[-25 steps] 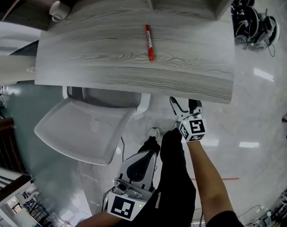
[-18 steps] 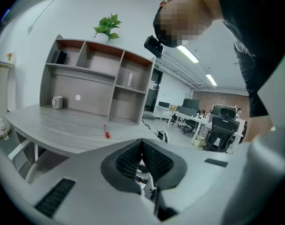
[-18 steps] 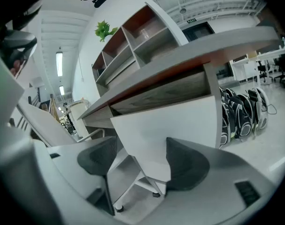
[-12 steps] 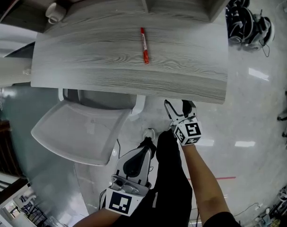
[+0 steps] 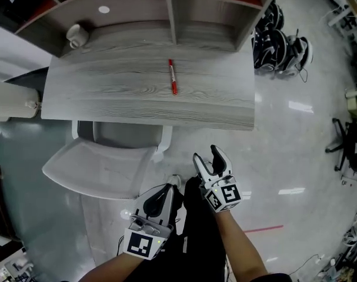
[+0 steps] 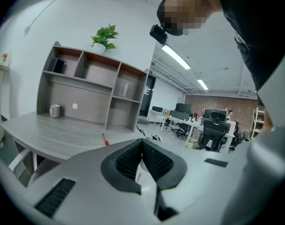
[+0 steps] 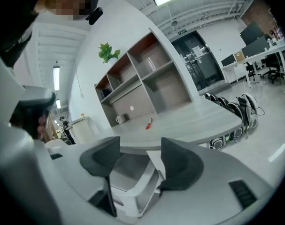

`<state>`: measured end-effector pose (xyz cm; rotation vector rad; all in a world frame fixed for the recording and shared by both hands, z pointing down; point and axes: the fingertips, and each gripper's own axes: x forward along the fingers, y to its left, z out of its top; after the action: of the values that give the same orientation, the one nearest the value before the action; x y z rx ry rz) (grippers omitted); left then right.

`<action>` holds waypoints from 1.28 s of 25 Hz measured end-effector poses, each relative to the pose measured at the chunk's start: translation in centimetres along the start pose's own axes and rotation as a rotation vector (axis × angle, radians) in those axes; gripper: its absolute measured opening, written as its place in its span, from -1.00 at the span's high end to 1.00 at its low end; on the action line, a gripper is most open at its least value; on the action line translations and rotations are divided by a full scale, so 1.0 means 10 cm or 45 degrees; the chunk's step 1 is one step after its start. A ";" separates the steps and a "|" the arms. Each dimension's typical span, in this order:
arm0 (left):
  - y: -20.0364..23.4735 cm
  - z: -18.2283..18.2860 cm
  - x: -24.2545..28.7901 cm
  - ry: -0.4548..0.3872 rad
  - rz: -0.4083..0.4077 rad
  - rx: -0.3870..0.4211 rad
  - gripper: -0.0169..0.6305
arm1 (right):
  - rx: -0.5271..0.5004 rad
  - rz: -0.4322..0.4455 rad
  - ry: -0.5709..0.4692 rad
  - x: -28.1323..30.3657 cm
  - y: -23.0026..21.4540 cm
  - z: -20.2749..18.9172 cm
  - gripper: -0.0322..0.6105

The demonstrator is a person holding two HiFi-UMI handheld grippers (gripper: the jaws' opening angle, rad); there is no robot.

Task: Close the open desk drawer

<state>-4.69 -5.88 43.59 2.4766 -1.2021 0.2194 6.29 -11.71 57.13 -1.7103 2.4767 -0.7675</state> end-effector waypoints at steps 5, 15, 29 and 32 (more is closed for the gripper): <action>-0.05 0.25 -0.26 -0.089 -0.029 0.085 0.93 | -0.086 0.029 -0.037 -0.47 0.54 0.53 0.22; -0.38 0.91 -0.67 -0.213 -0.135 0.082 0.93 | -0.230 0.120 -0.177 -1.17 1.59 1.56 0.74; -0.92 1.51 -0.89 -0.401 -0.247 0.228 0.93 | -0.446 -0.074 -0.305 -1.64 2.02 2.28 0.85; -0.93 1.60 -0.89 -0.431 -0.238 0.210 0.93 | -0.481 -0.095 -0.317 -1.66 2.06 2.33 0.85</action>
<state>-3.29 -0.58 23.80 2.8343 -1.1024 -0.1658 1.89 -0.11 24.17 -1.8791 2.5079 -0.0746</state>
